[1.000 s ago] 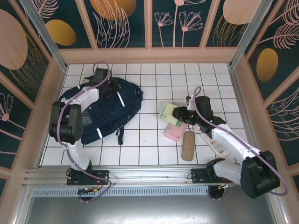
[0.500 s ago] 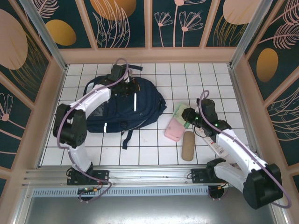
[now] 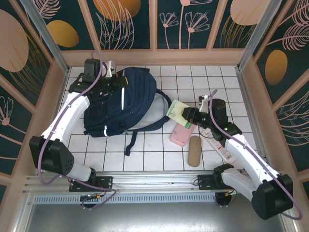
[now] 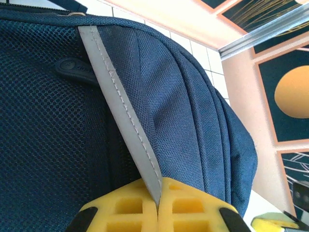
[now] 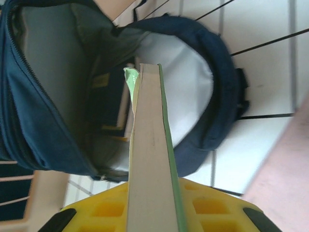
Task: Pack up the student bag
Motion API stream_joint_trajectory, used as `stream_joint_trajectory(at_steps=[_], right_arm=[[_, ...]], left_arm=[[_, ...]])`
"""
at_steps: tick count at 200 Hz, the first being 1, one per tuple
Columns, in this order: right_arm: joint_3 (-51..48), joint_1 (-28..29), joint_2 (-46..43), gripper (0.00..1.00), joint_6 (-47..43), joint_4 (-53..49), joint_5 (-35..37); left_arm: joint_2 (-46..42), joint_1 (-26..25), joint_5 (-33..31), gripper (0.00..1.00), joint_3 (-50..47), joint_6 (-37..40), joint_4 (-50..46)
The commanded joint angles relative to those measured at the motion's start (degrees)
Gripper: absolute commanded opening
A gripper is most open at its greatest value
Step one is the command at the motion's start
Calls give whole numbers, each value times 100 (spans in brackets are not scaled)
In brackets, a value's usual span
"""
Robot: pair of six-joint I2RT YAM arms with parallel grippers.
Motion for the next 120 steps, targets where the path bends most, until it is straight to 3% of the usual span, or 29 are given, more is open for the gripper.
stream_joint_trajectory(at_steps=[1,23,61,120], right_arm=[[257,-21,418,0,392,951,-1197],[550,-25,1190,0,774,1437,-1988],[873,96,2146,0,1296,2315,-2417],[1957,1035,3880,0,2056,3132,-1938]], left_arm=[[-462,-8,567,0,325,219,285],[-589,38,755,0,231,288,265],[-836,99,959,0,179,253,310],[-910,146,1134,0,167,127,420]])
